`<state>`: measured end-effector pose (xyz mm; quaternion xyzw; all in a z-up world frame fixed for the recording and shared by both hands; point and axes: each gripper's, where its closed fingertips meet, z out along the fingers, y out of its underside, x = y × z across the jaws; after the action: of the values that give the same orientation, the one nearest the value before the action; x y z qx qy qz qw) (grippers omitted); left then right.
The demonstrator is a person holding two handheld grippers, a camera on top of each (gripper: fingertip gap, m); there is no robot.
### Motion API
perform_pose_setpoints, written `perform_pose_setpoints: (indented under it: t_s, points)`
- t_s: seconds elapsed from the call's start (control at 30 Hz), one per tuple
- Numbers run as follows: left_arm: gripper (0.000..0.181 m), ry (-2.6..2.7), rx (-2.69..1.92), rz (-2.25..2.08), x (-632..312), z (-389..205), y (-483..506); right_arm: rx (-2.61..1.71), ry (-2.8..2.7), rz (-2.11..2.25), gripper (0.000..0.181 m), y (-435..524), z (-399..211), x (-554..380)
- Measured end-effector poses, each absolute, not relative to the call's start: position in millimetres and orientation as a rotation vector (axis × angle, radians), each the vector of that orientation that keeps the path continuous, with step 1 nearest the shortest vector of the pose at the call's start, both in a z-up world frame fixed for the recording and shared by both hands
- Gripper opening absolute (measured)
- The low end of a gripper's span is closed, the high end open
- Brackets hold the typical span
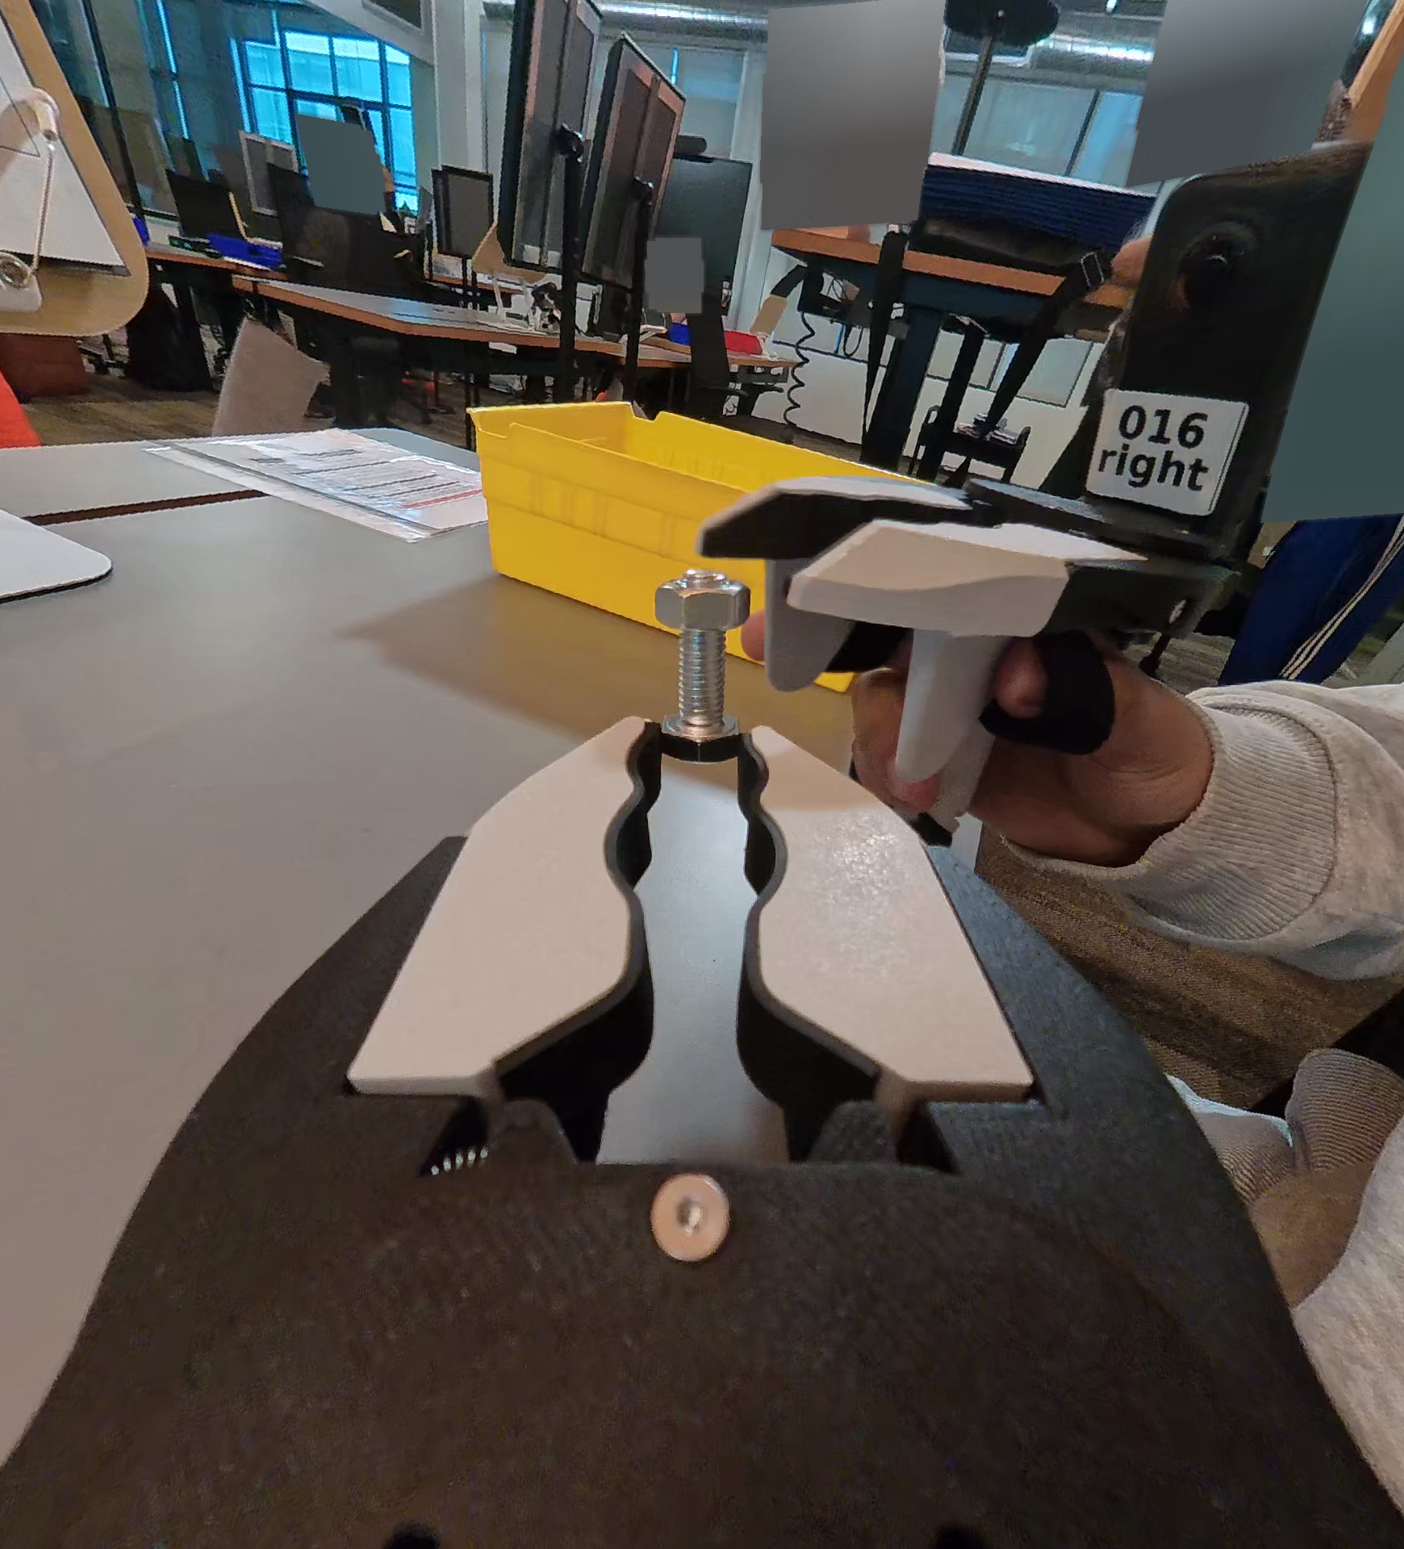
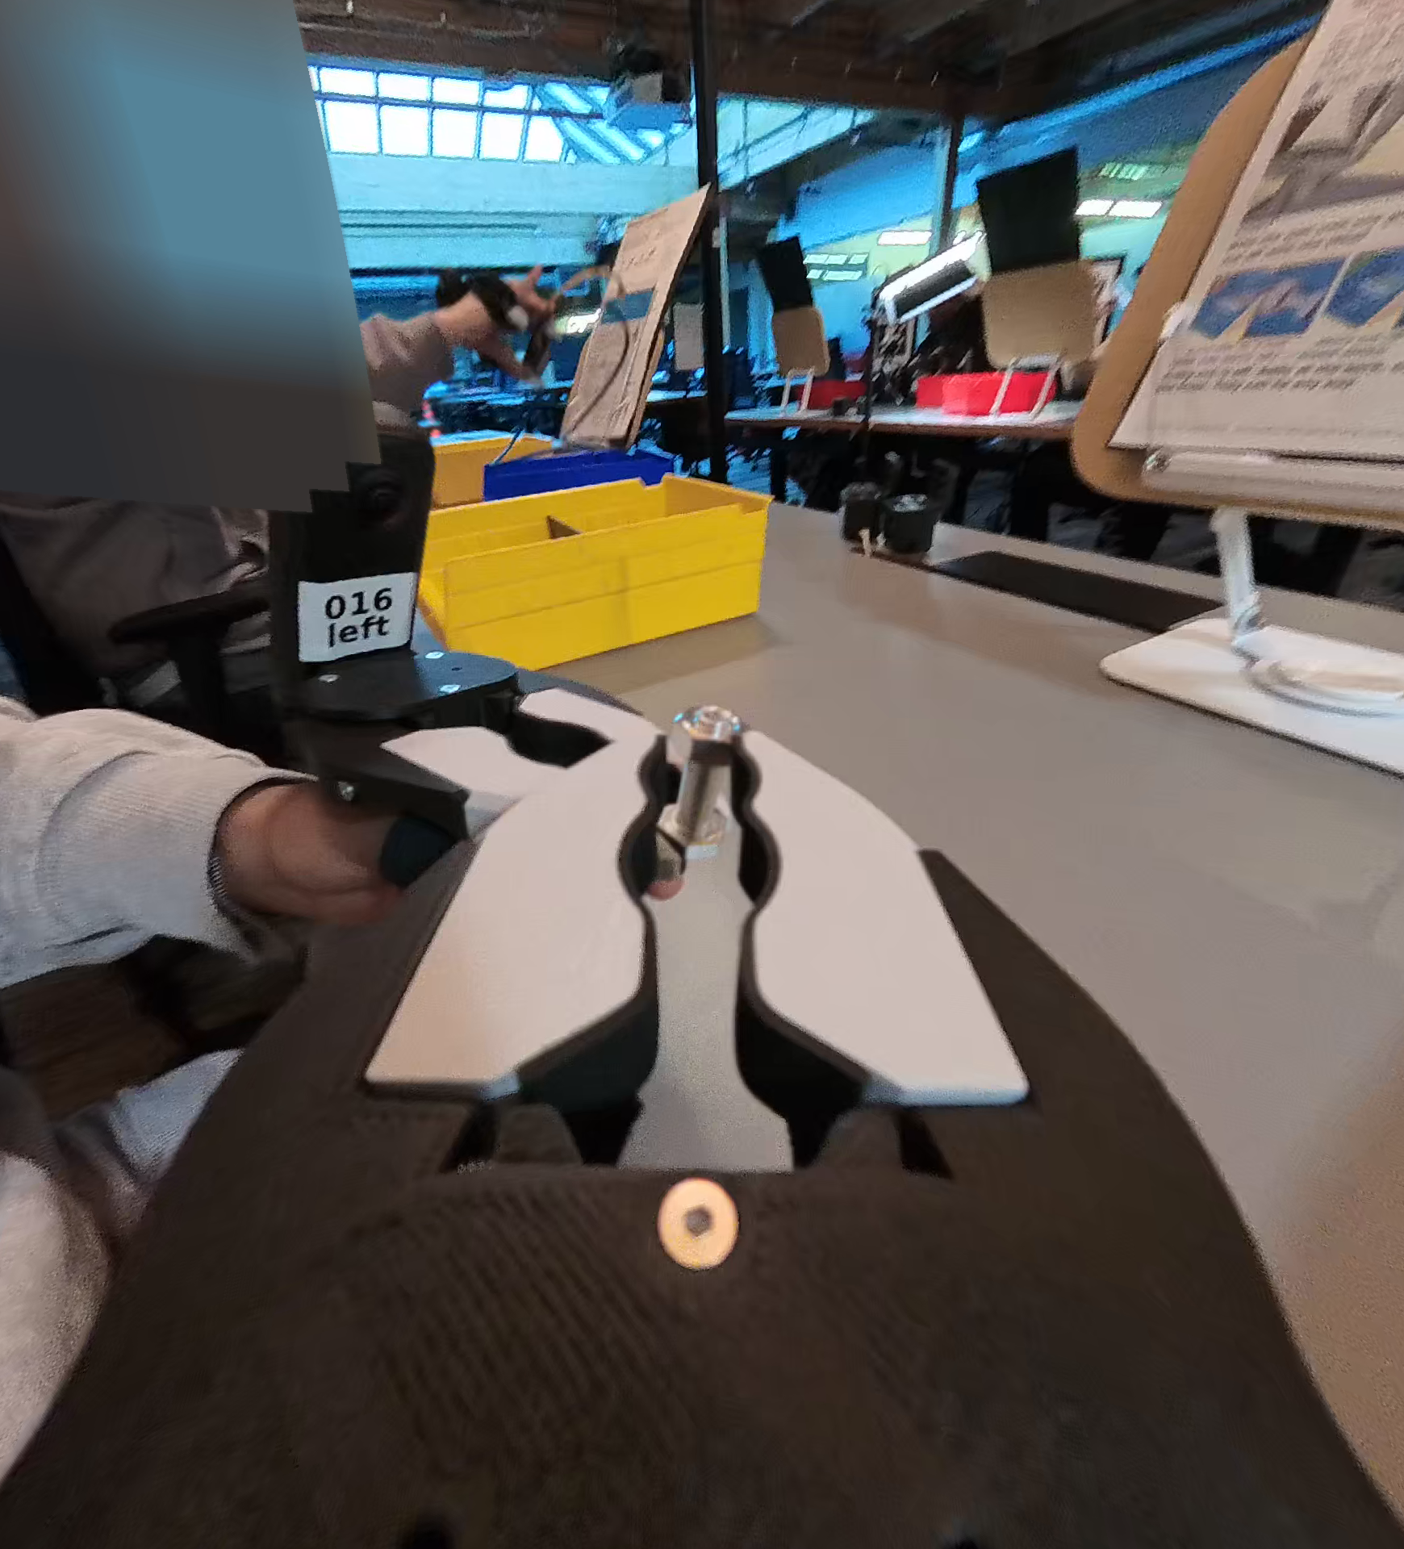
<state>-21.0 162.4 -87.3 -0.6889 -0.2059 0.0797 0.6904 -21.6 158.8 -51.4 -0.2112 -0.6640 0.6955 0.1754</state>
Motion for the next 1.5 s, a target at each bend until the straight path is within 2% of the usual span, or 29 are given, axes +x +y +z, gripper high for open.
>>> perform_pose_setpoints:
  t_s: [0.13,0.2,0.37,0.43,0.57,0.67,0.8,0.97,1.03,1.13,1.3,1.37,1.5]
  points:
    - [0.018,-0.468,-1.535,0.174,-22.0,-87.2,161.6,-0.56,-1.836,1.925,0.039,158.9,-50.0,-25.5]
    - [0.018,-0.474,-1.531,0.175,-22.7,-87.0,161.0,-0.548,-1.876,1.93,0.035,154.3,-53.5,-22.1]
    - [0.018,-0.471,-1.534,0.177,-22.3,-87.2,161.4,-0.543,-1.89,1.97,0.008,154.6,-49.5,-15.2]
    - [0.018,-0.469,-1.536,0.179,-22.0,-87.2,161.7,-0.563,-1.878,1.978,0.01,156.8,-49.1,-17.6]
    - [0.018,-0.465,-1.539,0.18,-21.4,-87.3,162.1,-0.599,-1.85,1.982,0.035,156.8,-51.4,-24.2]
    - [0.018,-0.468,-1.538,0.178,-21.8,-87.3,161.8,-0.577,-1.885,1.965,0.041,151.5,-55.6,-22.5]
    - [0.018,-0.481,-1.526,0.168,-23.4,-86.9,160.3,-0.538,-1.898,1.941,0.033,149.0,-55.5,-18.1]
    - [0.018,-0.479,-1.53,0.169,-23.1,-87.2,160.8,-0.521,-1.908,1.958,0.013,150.6,-53.4,-14.4]
    - [0.018,-0.475,-1.533,0.17,-22.6,-87.3,161.2,-0.534,-1.905,1.958,0.013,151.5,-53.9,-15.8]
    - [0.018,-0.47,-1.537,0.173,-22.0,-87.4,161.7,-0.547,-1.857,1.952,0.026,154.7,-51.0,-20.1]
    - [0.018,-0.478,-1.529,0.17,-22.9,-87.1,160.7,-0.553,-1.907,1.965,0.033,148.4,-57.1,-18.4]
    - [0.018,-0.486,-1.524,0.162,-23.8,-87.1,160.0,-0.54,-1.904,1.969,0.031,148.4,-55.4,-16.5]
    - [0.018,-0.482,-1.526,0.166,-23.2,-87.0,160.3,-0.527,-1.903,1.972,0.012,150.5,-52.3,-13.9]
